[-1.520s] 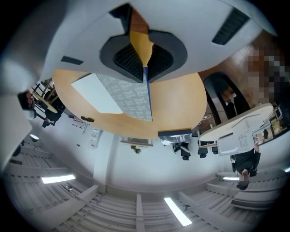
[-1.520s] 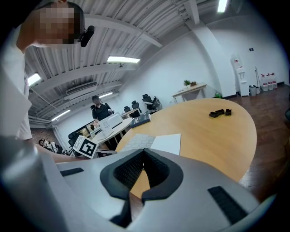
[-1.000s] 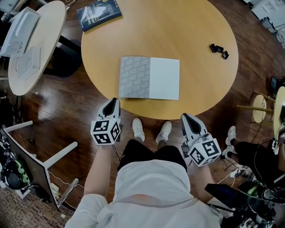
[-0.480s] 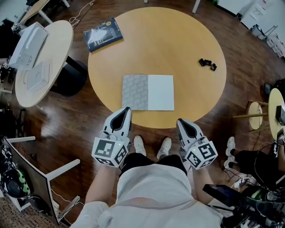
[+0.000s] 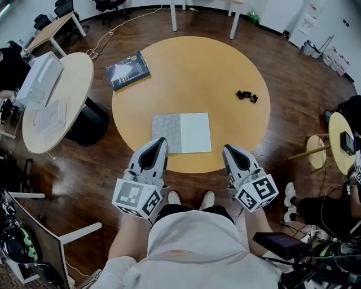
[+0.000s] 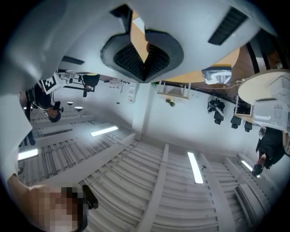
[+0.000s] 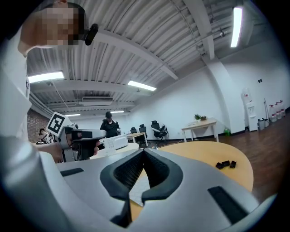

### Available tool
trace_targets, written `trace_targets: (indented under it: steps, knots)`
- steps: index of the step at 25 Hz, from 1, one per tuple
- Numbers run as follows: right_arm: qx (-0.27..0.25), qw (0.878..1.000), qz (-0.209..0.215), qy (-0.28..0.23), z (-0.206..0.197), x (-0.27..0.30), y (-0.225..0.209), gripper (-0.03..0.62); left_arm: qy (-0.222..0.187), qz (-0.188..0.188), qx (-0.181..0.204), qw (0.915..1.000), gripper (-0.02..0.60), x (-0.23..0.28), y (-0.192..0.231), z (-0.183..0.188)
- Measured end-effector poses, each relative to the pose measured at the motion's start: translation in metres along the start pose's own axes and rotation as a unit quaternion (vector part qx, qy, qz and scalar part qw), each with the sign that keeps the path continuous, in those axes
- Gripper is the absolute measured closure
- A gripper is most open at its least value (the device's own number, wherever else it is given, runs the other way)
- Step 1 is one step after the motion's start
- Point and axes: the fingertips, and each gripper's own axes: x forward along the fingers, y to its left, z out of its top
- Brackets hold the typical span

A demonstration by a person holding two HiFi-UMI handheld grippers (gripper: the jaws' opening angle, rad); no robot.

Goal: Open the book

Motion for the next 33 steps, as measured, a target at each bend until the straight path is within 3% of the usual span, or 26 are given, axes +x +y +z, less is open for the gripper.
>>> trace_targets:
  steps: [3, 8, 33]
  knots:
    - [-0.006, 1.0, 0.006, -0.018, 0.022, -0.004, 0.005, 0.592, -0.005, 0.004, 0.022, 0.9997, 0.571, -0.003, -0.006, 0.006]
    - [-0.031, 0.999, 0.009, -0.031, 0.042, -0.008, 0.008, 0.592, -0.014, 0.007, 0.014, 0.9998, 0.571, -0.005, -0.006, 0.009]
    - [-0.051, 0.998, 0.017, -0.038, 0.048, -0.016, 0.006, 0.592, 0.02, 0.012, 0.015, 0.9996, 0.571, -0.002, -0.018, -0.016]
